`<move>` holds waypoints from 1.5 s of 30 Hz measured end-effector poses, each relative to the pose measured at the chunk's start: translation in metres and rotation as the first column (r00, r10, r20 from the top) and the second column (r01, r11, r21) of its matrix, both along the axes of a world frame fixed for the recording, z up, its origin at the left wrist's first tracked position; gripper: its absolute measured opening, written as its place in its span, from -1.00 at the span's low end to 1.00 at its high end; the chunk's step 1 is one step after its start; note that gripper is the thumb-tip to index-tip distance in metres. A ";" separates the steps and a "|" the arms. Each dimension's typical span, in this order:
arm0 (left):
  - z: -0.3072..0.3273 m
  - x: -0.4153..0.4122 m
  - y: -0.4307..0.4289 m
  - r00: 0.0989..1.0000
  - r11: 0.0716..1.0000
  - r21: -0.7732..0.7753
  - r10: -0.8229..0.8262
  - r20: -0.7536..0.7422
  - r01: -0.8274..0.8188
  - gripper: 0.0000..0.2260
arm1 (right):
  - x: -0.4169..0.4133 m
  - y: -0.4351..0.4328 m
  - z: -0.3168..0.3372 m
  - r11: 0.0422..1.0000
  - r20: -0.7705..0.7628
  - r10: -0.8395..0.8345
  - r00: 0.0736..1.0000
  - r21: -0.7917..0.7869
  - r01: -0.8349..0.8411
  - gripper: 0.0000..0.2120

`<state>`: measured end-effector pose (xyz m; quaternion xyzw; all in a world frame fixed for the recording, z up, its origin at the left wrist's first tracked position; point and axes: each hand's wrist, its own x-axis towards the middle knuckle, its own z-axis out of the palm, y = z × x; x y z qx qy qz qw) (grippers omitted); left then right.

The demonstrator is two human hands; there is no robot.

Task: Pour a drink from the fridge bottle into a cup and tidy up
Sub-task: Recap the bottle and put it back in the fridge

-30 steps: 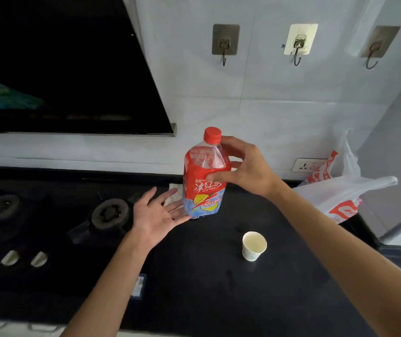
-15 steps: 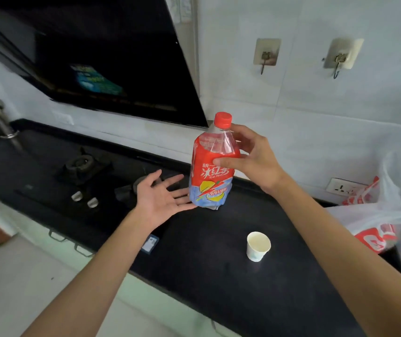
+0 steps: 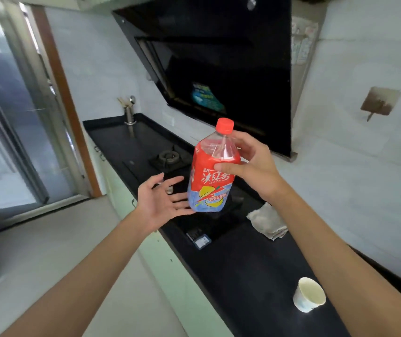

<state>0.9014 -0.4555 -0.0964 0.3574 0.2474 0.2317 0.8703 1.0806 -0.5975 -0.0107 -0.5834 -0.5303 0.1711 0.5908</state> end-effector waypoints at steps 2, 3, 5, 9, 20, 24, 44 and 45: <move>0.004 -0.024 0.013 0.998 0.998 0.011 0.057 -0.002 -0.057 -0.49 | -0.018 0.021 0.004 0.998 0.000 0.057 0.998 -0.001 -0.057 -0.38; 0.006 -0.037 0.019 0.996 0.996 0.013 0.084 -0.001 -0.084 -0.50 | -0.028 0.032 0.006 0.996 0.002 0.085 0.996 0.001 -0.085 -0.39; 0.009 -0.065 0.030 0.990 0.990 0.016 0.139 0.004 -0.139 -0.50 | -0.049 0.053 0.010 0.990 0.000 0.139 0.990 0.003 -0.139 -0.40; 0.010 -0.127 0.053 0.966 0.967 0.000 0.256 0.026 -0.256 -0.46 | -0.099 0.099 0.019 0.972 -0.012 0.235 0.972 -0.007 -0.236 -0.40; 0.026 -0.325 0.091 0.857 0.858 -0.003 0.512 0.066 -0.513 -0.42 | -0.282 0.201 0.035 0.856 -0.019 0.517 0.856 -0.022 -0.517 -0.39; 0.025 -0.392 0.098 0.794 0.799 -0.024 0.601 0.092 -0.601 -0.44 | -0.348 0.228 0.039 0.799 -0.027 0.600 0.799 -0.027 -0.601 -0.28; 0.024 -0.588 0.110 0.556 0.570 -0.100 0.819 0.138 -0.815 -0.47 | -0.567 0.326 0.037 0.551 0.014 0.834 0.551 -0.013 -0.834 -0.39; 0.024 -0.592 0.113 0.544 0.558 -0.101 0.828 0.133 -0.824 -0.47 | -0.572 0.335 0.035 0.541 0.019 0.841 0.541 -0.013 -0.841 -0.39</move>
